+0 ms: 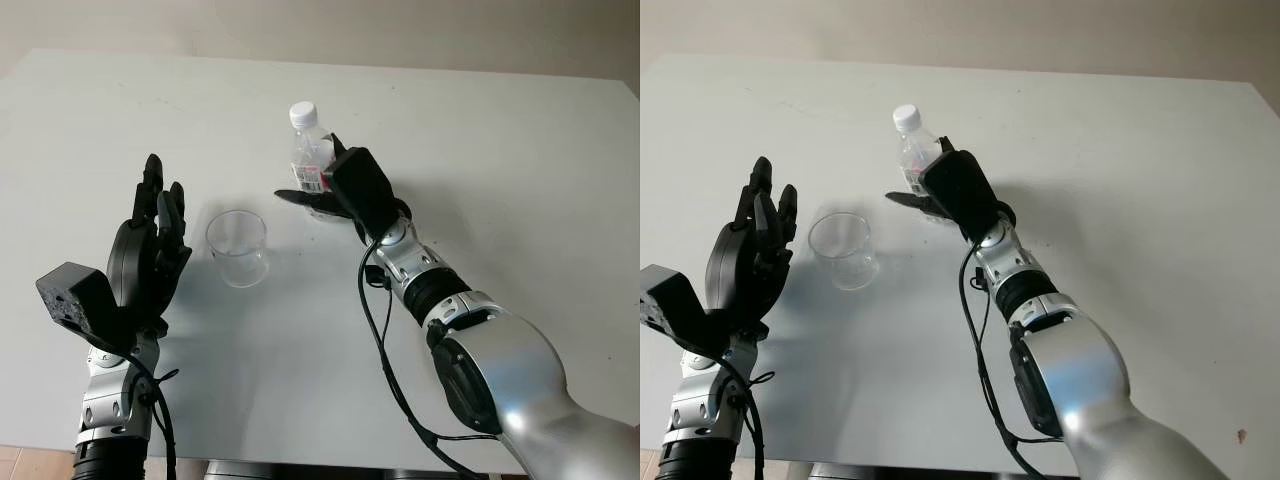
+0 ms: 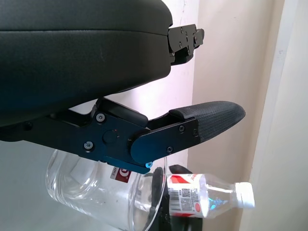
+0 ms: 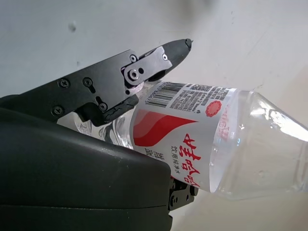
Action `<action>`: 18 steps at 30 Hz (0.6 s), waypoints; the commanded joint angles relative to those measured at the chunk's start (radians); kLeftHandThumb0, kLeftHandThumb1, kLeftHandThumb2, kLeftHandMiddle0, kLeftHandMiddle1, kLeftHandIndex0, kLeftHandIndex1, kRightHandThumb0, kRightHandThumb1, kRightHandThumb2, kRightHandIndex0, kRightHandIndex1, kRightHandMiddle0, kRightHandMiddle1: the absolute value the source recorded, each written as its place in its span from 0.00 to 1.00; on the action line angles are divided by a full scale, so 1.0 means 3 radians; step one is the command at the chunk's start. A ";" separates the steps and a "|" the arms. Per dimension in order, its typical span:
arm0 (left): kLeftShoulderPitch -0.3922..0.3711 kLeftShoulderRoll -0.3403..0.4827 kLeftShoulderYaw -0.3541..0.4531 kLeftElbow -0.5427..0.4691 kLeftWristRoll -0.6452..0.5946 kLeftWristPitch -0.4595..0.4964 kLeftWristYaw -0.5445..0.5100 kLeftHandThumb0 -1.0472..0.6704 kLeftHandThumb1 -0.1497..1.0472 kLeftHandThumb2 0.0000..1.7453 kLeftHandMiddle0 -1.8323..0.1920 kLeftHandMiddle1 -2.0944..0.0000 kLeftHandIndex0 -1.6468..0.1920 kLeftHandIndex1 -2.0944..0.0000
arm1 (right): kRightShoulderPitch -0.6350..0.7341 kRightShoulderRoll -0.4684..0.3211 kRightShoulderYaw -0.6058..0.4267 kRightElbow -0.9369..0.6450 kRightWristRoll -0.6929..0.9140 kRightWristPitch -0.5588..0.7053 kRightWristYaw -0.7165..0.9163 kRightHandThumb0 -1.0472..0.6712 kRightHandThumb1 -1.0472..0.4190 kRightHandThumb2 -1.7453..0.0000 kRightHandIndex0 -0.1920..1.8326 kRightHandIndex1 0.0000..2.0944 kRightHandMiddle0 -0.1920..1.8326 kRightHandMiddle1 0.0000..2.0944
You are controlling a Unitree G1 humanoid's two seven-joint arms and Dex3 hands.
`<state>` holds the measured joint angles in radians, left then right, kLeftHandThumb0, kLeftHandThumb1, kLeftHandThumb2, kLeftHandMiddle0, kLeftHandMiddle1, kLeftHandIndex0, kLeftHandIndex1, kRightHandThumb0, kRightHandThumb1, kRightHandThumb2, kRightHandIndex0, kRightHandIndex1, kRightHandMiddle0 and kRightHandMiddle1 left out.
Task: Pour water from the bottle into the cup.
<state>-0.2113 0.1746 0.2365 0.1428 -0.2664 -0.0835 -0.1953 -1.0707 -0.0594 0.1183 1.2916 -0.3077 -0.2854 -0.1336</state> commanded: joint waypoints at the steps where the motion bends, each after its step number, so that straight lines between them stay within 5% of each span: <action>1: 0.0051 -0.0019 -0.0021 -0.0071 0.0024 0.0011 0.0018 0.16 1.00 0.41 0.94 0.97 0.96 0.97 | -0.0097 -0.0072 0.0071 -0.0063 -0.0073 -0.0141 -0.0044 0.49 0.00 0.91 0.53 1.00 0.47 1.00; 11: 0.0086 -0.0026 -0.0035 -0.0125 0.0026 0.0049 0.0044 0.16 1.00 0.42 0.94 0.97 0.96 0.97 | -0.0338 -0.0393 0.0690 -0.0078 -0.0832 -0.0462 -0.0578 0.51 0.00 0.90 0.61 1.00 0.50 1.00; 18: 0.0094 -0.0051 -0.0041 -0.0129 0.0034 0.0045 0.0065 0.16 1.00 0.42 0.93 0.97 0.96 0.97 | -0.0468 -0.0545 0.0952 -0.0085 -0.1118 -0.0548 -0.0734 0.51 0.00 0.90 0.57 1.00 0.38 1.00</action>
<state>-0.1919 0.1650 0.2289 0.1234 -0.2638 -0.0703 -0.1789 -1.1682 -0.2046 0.3949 1.2872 -0.6338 -0.4307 -0.3403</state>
